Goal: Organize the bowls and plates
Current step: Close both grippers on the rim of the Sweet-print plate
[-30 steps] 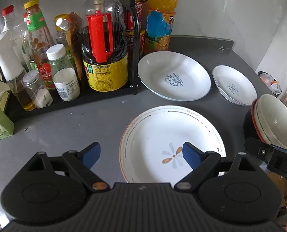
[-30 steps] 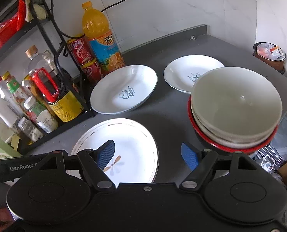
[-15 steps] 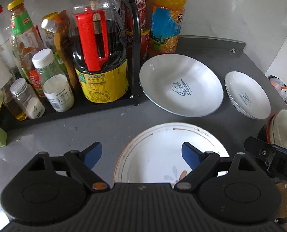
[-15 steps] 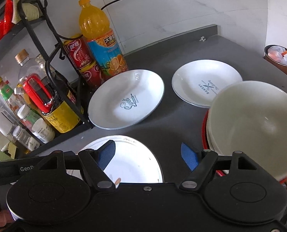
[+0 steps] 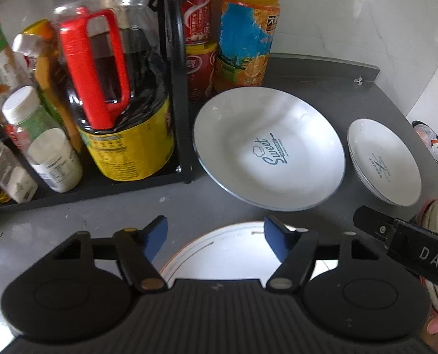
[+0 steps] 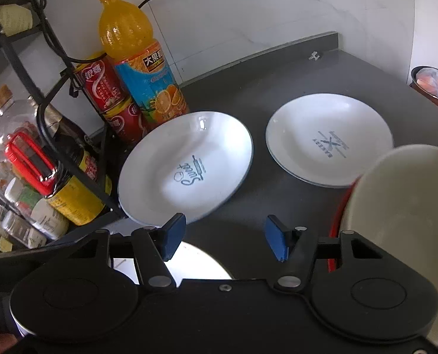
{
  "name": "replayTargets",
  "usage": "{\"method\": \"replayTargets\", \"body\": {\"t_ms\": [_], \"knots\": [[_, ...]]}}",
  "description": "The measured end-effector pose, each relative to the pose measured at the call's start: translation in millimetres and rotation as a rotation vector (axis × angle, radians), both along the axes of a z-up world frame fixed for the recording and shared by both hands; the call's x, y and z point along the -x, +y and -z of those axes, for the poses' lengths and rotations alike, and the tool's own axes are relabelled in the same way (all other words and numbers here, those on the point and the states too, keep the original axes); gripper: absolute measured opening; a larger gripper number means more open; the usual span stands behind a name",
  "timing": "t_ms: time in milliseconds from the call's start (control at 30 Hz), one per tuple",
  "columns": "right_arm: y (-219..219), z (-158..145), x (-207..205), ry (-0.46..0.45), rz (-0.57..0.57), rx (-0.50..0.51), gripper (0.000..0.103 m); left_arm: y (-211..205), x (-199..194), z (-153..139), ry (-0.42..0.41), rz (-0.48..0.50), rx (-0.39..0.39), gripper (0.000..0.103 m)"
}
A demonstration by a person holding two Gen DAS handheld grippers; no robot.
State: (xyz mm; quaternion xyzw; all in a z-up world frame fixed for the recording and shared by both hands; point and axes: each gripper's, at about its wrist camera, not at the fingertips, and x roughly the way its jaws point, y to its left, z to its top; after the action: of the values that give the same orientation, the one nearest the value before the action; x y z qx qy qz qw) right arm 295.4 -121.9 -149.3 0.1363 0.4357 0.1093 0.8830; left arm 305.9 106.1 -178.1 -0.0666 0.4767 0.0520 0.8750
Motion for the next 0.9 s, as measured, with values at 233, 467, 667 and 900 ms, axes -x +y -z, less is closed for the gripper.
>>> {"method": "replayTargets", "body": {"t_ms": [233, 467, 667, 900], "knots": [[4.2, 11.1, -29.1, 0.045, 0.025, 0.023, 0.054, 1.7, -24.9, 16.5, 0.032, -0.05, 0.049, 0.049], [8.5, 24.7, -59.3, 0.1, 0.032, 0.023, 0.053, 1.6, -48.9, 32.1, 0.053, -0.098, 0.085, 0.042], [10.5, 41.6, -79.2, 0.163, 0.05, 0.016, 0.053, 1.8, -63.4, 42.0, 0.073, -0.153, 0.115, 0.03], [6.4, 65.0, -94.8, 0.231, 0.063, -0.029, 0.048, 2.2, -71.6, 51.1, 0.082, -0.206, 0.143, 0.023]]}}
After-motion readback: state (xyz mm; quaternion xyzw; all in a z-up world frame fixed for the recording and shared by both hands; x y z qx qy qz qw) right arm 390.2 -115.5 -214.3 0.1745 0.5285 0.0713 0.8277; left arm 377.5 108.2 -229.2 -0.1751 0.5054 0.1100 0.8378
